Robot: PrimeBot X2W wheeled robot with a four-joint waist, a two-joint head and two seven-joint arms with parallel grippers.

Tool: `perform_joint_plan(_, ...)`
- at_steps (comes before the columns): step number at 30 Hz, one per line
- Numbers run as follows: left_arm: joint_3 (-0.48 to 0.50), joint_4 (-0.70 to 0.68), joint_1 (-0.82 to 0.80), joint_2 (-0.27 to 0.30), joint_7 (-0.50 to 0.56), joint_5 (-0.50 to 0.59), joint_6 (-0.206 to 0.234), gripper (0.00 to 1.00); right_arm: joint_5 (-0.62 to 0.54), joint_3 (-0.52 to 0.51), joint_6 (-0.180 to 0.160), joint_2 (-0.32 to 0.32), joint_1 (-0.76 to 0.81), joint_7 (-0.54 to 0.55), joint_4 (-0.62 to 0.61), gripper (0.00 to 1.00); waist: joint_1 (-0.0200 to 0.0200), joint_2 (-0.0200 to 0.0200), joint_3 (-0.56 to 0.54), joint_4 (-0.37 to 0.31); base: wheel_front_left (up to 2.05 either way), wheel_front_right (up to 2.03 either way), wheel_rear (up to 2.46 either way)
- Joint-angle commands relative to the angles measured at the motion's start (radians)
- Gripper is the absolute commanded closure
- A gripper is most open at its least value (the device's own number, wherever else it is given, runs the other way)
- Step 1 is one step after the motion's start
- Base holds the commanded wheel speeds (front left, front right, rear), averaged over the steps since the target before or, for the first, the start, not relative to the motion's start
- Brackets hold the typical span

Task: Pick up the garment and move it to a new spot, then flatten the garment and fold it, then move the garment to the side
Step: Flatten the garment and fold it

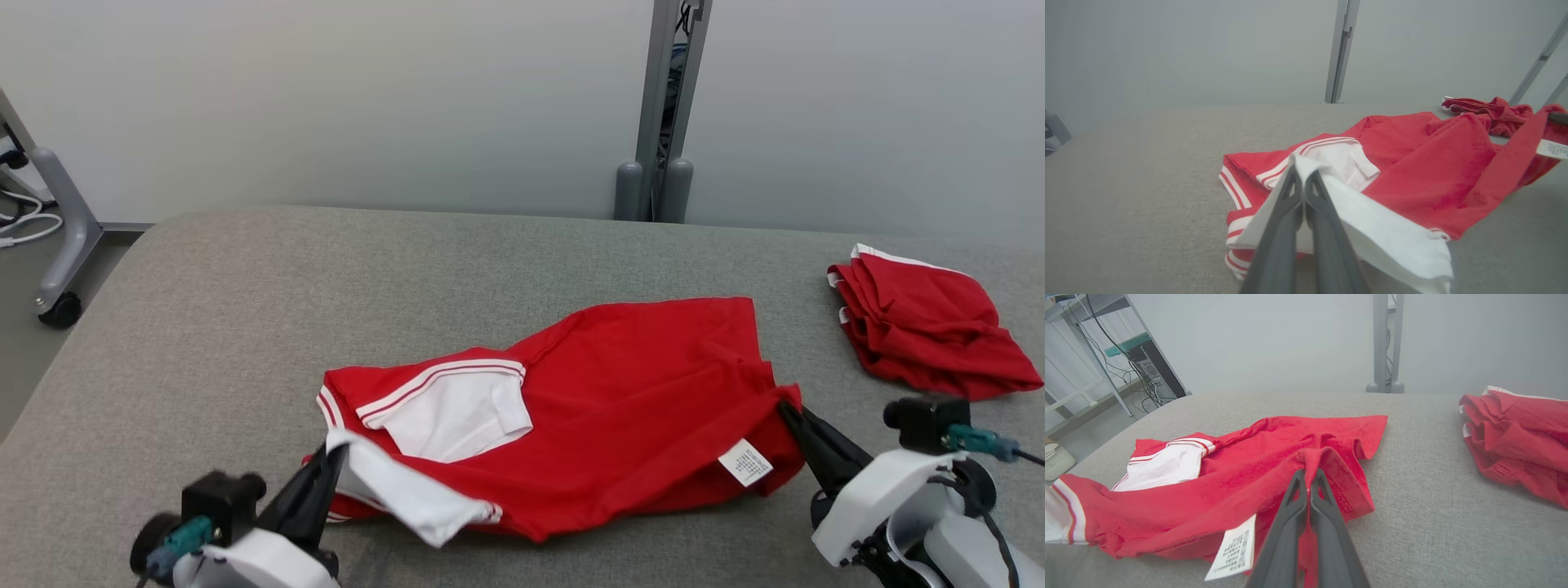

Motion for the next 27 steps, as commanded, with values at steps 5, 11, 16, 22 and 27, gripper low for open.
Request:
perform_joint_plan(5, 0.003, -0.116, -0.171, 0.056, 0.085, 0.03, -0.016, 1.0, 0.032, 0.027, 0.0, -0.031, -0.099, 0.063, -0.089, 1.0, 0.0, -0.0001, 0.033, -0.028, 0.0, 0.0, 0.0)
perform_joint_plan(11, 0.005, -0.121, -0.42, 0.115, 0.168, 0.048, -0.054, 1.0, 0.081, 0.041, 0.0, -0.027, -0.299, 0.117, -0.102, 1.0, 0.0, -0.0001, 0.14, -0.069, 0.0, 0.0, 0.0)
perform_joint_plan(16, -0.001, -0.058, -0.681, 0.159, 0.218, 0.029, -0.074, 1.0, 0.121, 0.047, 0.0, -0.006, -0.536, 0.144, -0.029, 1.0, 0.0, -0.0001, 0.26, -0.099, 0.0, 0.0, 0.0)
perform_joint_plan(22, -0.044, 0.036, -0.95, 0.187, 0.266, -0.034, -0.079, 1.0, 0.177, 0.032, 0.0, 0.046, -0.791, 0.152, 0.085, 1.0, 0.0, -0.0001, 0.377, -0.126, 0.0, 0.0, 0.0)
perform_joint_plan(27, -0.122, 0.132, -1.23, 0.228, 0.291, -0.085, -0.079, 1.0, 0.242, -0.026, 0.0, 0.106, -1.032, 0.126, 0.235, 1.0, 0.0, -0.0001, 0.463, -0.158, 0.0, 0.0, 0.0)
